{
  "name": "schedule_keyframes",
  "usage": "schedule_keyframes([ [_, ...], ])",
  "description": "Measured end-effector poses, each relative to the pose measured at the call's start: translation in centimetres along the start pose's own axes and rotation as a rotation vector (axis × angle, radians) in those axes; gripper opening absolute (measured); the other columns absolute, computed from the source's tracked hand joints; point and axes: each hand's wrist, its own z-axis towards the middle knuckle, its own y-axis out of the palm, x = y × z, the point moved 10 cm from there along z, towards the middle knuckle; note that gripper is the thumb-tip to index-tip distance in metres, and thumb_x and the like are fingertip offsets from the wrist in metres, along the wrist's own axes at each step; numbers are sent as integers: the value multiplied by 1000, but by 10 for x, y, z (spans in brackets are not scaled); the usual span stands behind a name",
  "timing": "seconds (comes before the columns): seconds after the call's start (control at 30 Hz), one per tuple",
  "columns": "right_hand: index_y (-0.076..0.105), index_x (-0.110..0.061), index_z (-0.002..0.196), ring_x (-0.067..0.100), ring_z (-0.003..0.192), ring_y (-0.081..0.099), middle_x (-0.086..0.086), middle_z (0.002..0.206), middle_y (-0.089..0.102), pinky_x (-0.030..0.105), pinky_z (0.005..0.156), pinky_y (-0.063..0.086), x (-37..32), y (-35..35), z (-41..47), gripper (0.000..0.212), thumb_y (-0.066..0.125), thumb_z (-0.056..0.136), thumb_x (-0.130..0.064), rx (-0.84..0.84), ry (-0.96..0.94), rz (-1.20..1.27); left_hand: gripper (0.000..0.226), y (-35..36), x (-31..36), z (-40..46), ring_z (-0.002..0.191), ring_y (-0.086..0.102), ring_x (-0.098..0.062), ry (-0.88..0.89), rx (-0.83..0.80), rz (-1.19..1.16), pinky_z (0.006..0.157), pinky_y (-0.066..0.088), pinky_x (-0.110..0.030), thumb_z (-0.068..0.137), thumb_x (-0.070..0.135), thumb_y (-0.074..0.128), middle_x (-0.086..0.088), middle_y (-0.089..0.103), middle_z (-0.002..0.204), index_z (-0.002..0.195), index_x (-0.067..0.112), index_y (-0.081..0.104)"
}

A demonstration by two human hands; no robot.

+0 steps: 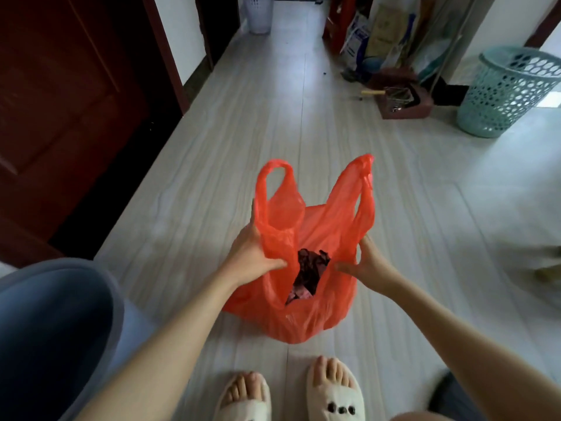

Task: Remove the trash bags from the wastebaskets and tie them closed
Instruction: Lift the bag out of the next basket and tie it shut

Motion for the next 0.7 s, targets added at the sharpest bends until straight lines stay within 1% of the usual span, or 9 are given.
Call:
schedule_keyframes([
  [0.07, 55, -14, 105, 28, 111, 54, 12, 120, 53, 51, 99, 42, 2, -1, 21, 27, 62, 79, -19, 72, -1, 60, 55, -2, 6, 19, 113, 50, -21, 32, 66, 21, 101, 42, -34, 74, 28, 72, -7, 54, 113, 123, 12, 52],
  [0.13, 56, -13, 95, 38, 97, 61, 24, 106, 62, 56, 88, 47, 5, -3, 36, 8, 57, 87, -12, 137, 35, 139, 29, 2, 14, 34, 112, 47, -20, 98, 99, 41, 100, 37, -25, 87, 19, 60, -11, 51, 114, 113, 6, 62],
  [0.23, 59, -4, 97, 23, 78, 67, 23, 93, 70, 48, 79, 55, 26, -5, 58, 18, 47, 94, -16, 244, 165, 426, 26, 4, -9, 57, 105, 54, -16, -118, 187, -373, 90, 38, -19, 95, 12, 45, -13, 60, 114, 113, 1, 59],
  [0.33, 55, -13, 98, 4, 63, 55, -8, 71, 60, 28, 65, 47, 60, -9, 73, 18, 38, 97, -17, 463, 298, 598, 30, 14, -55, 68, 62, 69, -23, -471, 355, -972, 61, 55, -28, 95, 11, 30, -12, 64, 62, 80, 3, 55],
  [0.43, 46, -14, 88, 8, 69, 40, -8, 69, 40, 27, 63, 35, 95, -14, 76, 18, 34, 97, -24, 633, 397, 536, 35, 21, -90, 62, 24, 36, -10, -667, 466, -1152, 38, 45, -16, 92, 13, 26, 2, 30, 33, 59, 14, 33],
  [0.5, 46, -11, 88, 12, 73, 42, -3, 71, 42, 27, 61, 37, 118, -6, 75, 25, 35, 97, -31, 638, 481, 522, 33, 31, -103, 59, 29, 30, -9, -720, 412, -1254, 43, 43, -18, 92, 22, 30, 4, 28, 34, 59, 19, 30],
  [0.57, 54, -9, 101, 15, 82, 55, 3, 83, 58, 32, 73, 49, 135, 10, 78, 34, 40, 95, -39, 579, 524, 674, 19, 40, -107, 60, 46, 38, -13, -675, 305, -1392, 58, 43, -27, 79, 17, 38, 2, 36, 44, 60, 18, 32],
  [0.6, 58, -10, 104, 14, 81, 62, 2, 85, 66, 31, 76, 54, 134, 19, 79, 36, 43, 93, -41, 508, 511, 815, 9, 41, -105, 61, 55, 42, -15, -615, 252, -1454, 63, 43, -27, 67, 13, 42, -1, 41, 54, 62, 17, 34],
  [0.7, 63, -9, 96, 10, 68, 70, -1, 72, 74, 25, 63, 59, 106, 42, 83, 35, 59, 82, -40, 105, 394, 1070, 25, 42, -111, 58, 81, 59, -16, -476, 167, -1400, 69, 49, -31, 53, 0, 43, -4, 54, 75, 73, 15, 46],
])
